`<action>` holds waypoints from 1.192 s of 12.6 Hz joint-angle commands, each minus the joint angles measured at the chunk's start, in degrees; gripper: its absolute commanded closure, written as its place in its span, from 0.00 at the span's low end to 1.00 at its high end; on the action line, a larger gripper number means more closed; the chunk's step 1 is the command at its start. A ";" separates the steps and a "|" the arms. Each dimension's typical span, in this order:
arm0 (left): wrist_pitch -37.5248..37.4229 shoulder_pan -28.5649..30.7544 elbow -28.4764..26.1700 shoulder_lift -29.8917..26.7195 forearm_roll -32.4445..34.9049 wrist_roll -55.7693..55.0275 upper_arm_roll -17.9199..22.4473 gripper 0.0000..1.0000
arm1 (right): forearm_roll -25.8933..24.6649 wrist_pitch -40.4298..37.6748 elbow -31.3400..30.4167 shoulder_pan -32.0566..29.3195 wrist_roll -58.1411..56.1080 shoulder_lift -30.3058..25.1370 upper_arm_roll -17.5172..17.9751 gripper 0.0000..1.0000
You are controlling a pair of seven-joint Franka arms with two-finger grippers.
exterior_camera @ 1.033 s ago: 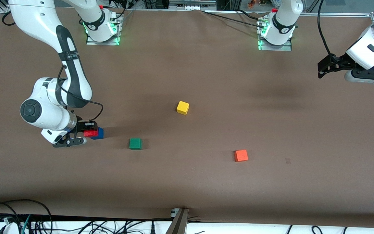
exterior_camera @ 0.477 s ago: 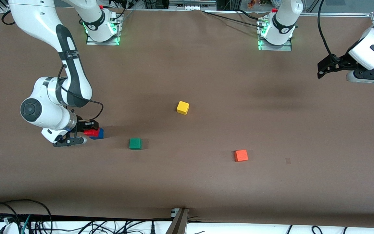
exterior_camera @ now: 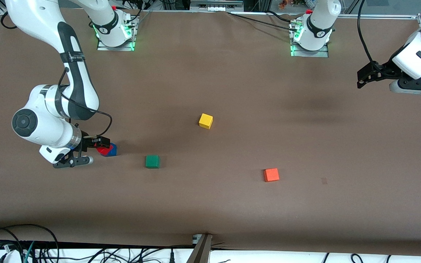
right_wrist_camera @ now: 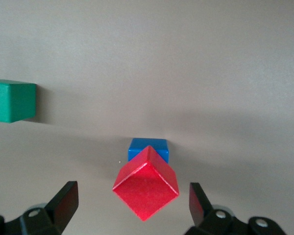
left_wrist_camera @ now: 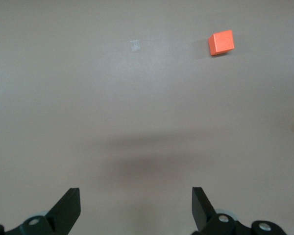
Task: Pass red block to right arm, stack on blue
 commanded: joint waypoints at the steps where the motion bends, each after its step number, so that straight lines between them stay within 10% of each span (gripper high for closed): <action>1: -1.10 0.10 0.97 0.48 -0.70 -0.36 0.23 0.00 | 0.00 -6.92 4.98 -1.44 -0.90 -0.54 0.25 0.00; 9: -1.89 0.19 0.97 0.48 -0.70 0.25 0.31 0.00 | -3.93 -27.76 14.50 -3.46 -0.02 -8.43 -1.69 0.00; 15: -1.89 0.28 0.97 0.48 -0.70 -0.36 0.14 0.00 | -11.16 -36.48 12.31 -11.36 -0.46 -23.89 6.05 0.00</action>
